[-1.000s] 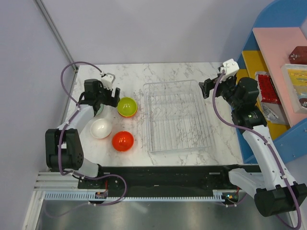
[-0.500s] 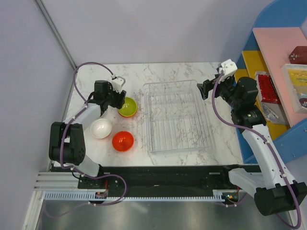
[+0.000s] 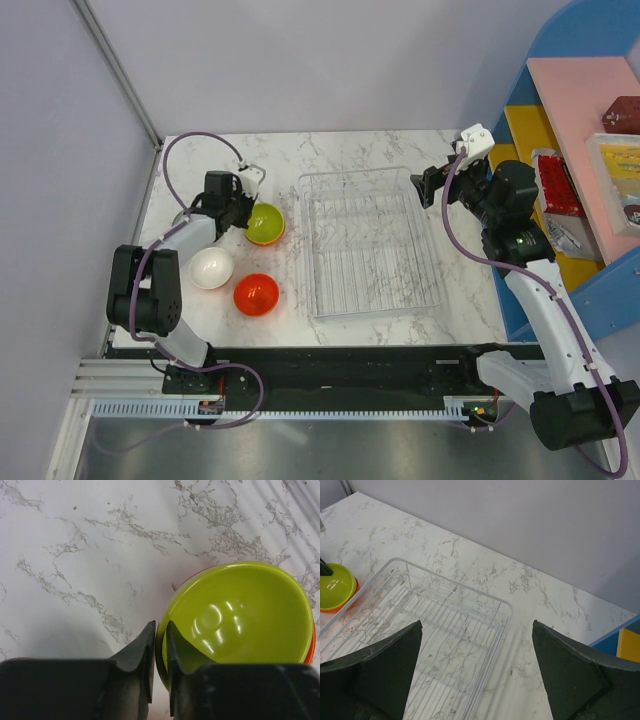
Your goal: Load the bowls into the dish rack
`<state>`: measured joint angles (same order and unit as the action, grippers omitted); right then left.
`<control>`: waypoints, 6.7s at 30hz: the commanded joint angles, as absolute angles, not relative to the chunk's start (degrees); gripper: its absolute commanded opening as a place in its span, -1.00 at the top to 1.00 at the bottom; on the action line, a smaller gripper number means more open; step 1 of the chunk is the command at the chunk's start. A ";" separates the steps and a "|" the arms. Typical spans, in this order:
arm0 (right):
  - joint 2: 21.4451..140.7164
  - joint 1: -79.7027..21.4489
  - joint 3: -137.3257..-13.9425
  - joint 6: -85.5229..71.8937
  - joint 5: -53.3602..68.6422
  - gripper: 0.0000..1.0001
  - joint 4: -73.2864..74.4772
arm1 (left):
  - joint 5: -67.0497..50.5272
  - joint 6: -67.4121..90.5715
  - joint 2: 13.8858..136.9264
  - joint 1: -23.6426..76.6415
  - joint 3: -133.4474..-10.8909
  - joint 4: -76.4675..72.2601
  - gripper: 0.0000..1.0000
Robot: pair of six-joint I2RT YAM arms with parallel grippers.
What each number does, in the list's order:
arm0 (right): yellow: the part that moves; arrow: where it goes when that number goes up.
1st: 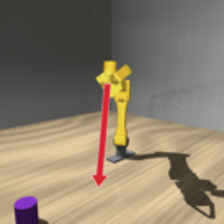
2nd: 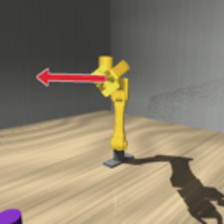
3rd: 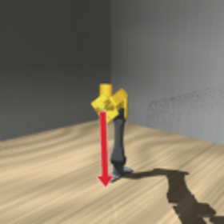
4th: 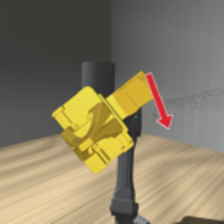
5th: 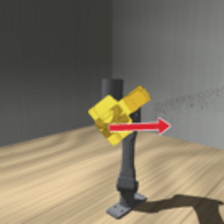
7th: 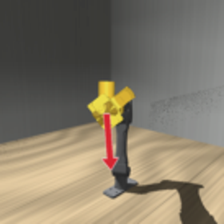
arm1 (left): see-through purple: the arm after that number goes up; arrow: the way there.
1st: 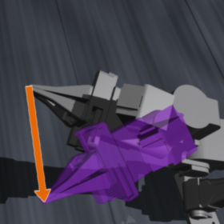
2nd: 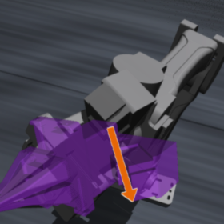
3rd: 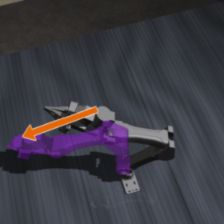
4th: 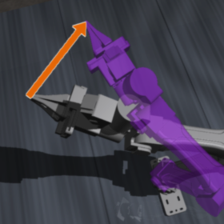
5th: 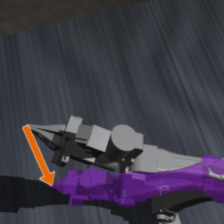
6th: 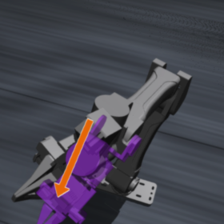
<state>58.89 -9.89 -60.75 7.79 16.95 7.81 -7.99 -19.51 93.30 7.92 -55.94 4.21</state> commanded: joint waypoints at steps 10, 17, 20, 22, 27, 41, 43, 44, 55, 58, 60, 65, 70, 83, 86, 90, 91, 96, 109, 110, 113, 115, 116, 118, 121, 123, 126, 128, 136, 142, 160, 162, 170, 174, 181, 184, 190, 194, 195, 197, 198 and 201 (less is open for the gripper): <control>59.50 -9.93 -62.66 8.17 17.58 -0.96 8.34 | -7.47 -20.74 92.20 8.79 -58.62 4.57 0.96; 69.15 -9.93 -74.69 4.75 26.17 -0.96 19.84 | -11.24 -21.53 87.63 8.79 -63.98 9.22 0.96; 73.29 -9.93 -77.25 2.55 32.68 -0.96 21.36 | -14.49 -21.45 85.87 8.79 -67.14 11.95 0.96; 75.49 -10.02 -77.69 0.02 36.89 -0.96 20.31 | -18.25 -21.27 84.56 8.79 -68.81 13.53 0.96; 81.11 -10.02 -76.74 -14.64 55.35 -0.96 11.37 | -31.09 -19.43 81.39 8.96 -69.26 13.89 0.96; 92.71 -17.13 -67.93 -41.68 62.14 -0.96 -20.23 | -52.11 -17.49 82.18 15.29 -72.60 13.54 0.96; 93.69 -17.93 -68.73 -39.03 61.61 -0.96 -17.15 | -51.51 -17.67 82.44 16.25 -73.39 13.45 0.96; 94.30 -18.63 -68.64 -39.02 61.52 -0.96 -17.23 | -50.89 -17.58 82.53 17.13 -73.82 13.36 0.96; 97.03 -20.39 -67.24 -44.46 65.12 -0.96 -23.11 | -41.49 -16.96 83.50 20.65 -73.13 8.71 0.96; 96.77 -20.39 -66.80 -44.82 66.71 -0.96 -23.91 | -38.59 -17.23 83.58 20.83 -72.60 7.65 0.96; 96.85 -20.39 -66.88 -45.09 67.76 -0.96 -23.99 | -37.10 -17.49 83.50 20.74 -72.07 6.95 0.96; 97.47 -20.39 -66.27 -48.15 68.38 -0.96 -26.36 | -36.04 -17.05 83.06 20.74 -71.63 5.54 0.96; 98.52 -20.57 -65.04 -52.29 67.94 -0.94 -33.04 | -36.56 -16.26 82.88 20.83 -71.54 5.19 0.96; 98.52 -20.65 -65.39 -47.29 65.13 -0.94 -29.98 | -40.43 -15.29 82.18 21.18 -70.66 5.62 0.96; 98.96 -20.65 -65.57 -47.20 65.04 -0.95 -29.88 | -40.52 -15.20 81.91 21.18 -70.23 5.54 0.96; 99.67 -20.74 -65.57 -48.77 64.86 -0.95 -31.37 | -40.78 -15.12 82.09 21.53 -69.96 5.54 0.96; 99.75 -20.83 -65.57 -49.04 64.95 -0.94 -31.72 | -40.69 -15.12 82.09 21.62 -69.96 5.54 0.96; 99.75 -20.74 -65.13 -50.18 64.95 -0.77 -33.22 | -40.61 -15.03 82.35 21.80 -69.79 5.27 0.96; 100.28 -20.83 -63.98 -55.11 65.74 1.00 -39.73 | -40.08 -15.12 83.05 22.41 -69.52 5.10 0.96; 100.28 -20.74 -63.98 -55.02 65.83 1.00 -39.55 | -39.82 -14.94 83.14 22.41 -69.70 5.18 0.96; 100.11 -20.74 -63.99 -53.80 65.48 1.00 -38.06 | -39.20 -14.94 83.32 22.50 -69.87 5.19 0.83; 100.11 -20.74 -64.33 -52.13 64.78 1.00 -34.83 | -38.68 -15.03 83.32 22.50 -69.87 5.27 0.49; 99.85 -20.74 -64.51 -49.68 64.34 1.00 -33.24 | -38.32 -15.03 83.32 22.41 -69.87 5.19 0.37; 99.58 -20.74 -65.21 -46.69 62.85 1.00 -27.72 | -36.84 -15.20 83.23 22.41 -70.05 5.45 -0.07; 99.23 -20.74 -66.44 -41.41 60.66 1.00 -21.04 | -36.39 -15.12 83.41 21.27 -70.93 6.59 -0.54; 98.62 -20.65 -67.23 -37.99 59.33 1.00 -18.73 | -37.52 -14.59 83.41 18.99 -71.45 7.56 -0.70; 97.56 -20.39 -69.78 -30.01 54.42 1.00 -9.43 | -39.02 -14.06 82.36 14.51 -70.85 8.44 -0.78; 96.51 -19.78 -71.53 -26.91 50.02 1.00 -3.70 | -40.60 -12.66 81.57 9.79 -69.97 8.26 -0.84; 94.31 -19.86 -81.12 -7.76 20.06 1.00 17.20 | -40.35 -10.63 82.52 0.09 -65.13 9.84 -0.92; 94.57 -21.70 -86.13 -0.63 3.10 1.00 23.46 | -39.11 -12.04 86.30 -1.58 -62.93 10.45 -0.92; 94.75 -28.47 -89.83 13.45 -16.35 1.00 34.45 | -40.34 -13.09 86.40 -1.76 -60.65 10.11 -0.91; 94.40 -29.00 -88.86 13.36 -17.22 1.00 35.24 | -40.34 -13.27 86.66 -1.67 -60.64 10.11 -0.91; 95.36 -31.20 -81.48 11.43 -17.41 1.00 34.02 | -40.52 -13.18 86.75 -1.67 -60.47 10.11 -0.91; 96.06 -31.55 -80.42 8.71 -16.79 1.00 33.22 | -40.52 -13.18 86.57 -1.67 -60.38 10.11 -0.91; 96.15 -31.64 -78.22 2.12 -16.18 1.00 31.99 | -40.52 -13.54 86.57 -1.67 -60.21 10.02 -0.90; 96.15 -31.82 -77.78 0.44 -15.91 1.00 32.96 | -40.52 -13.71 86.66 -1.58 -60.29 10.11 -0.90; 95.80 -31.73 -75.24 -4.82 -11.17 1.00 32.87 | -40.52 -13.80 86.75 -1.67 -60.29 10.02 -0.90; 96.76 -31.81 -74.18 -5.71 -8.09 1.00 32.43 | -40.52 -13.80 86.84 -1.67 -60.38 10.02 -0.90; 97.03 -31.73 -73.92 -5.71 -7.13 1.00 32.52 | -40.52 -13.89 86.92 -1.67 -60.38 10.02 -0.90; 97.82 -31.73 -73.74 -5.54 -6.33 1.00 32.52 | -40.52 -13.89 86.66 -1.58 -60.29 10.02 -0.90; 98.00 -31.82 -73.57 -5.54 -5.98 1.00 32.52 | -40.52 -13.89 86.75 -1.58 -60.29 10.11 -0.90; 99.14 -31.73 -73.30 -5.80 -4.57 1.00 32.52 | -40.52 -13.97 86.66 -1.50 -60.29 10.02 -0.90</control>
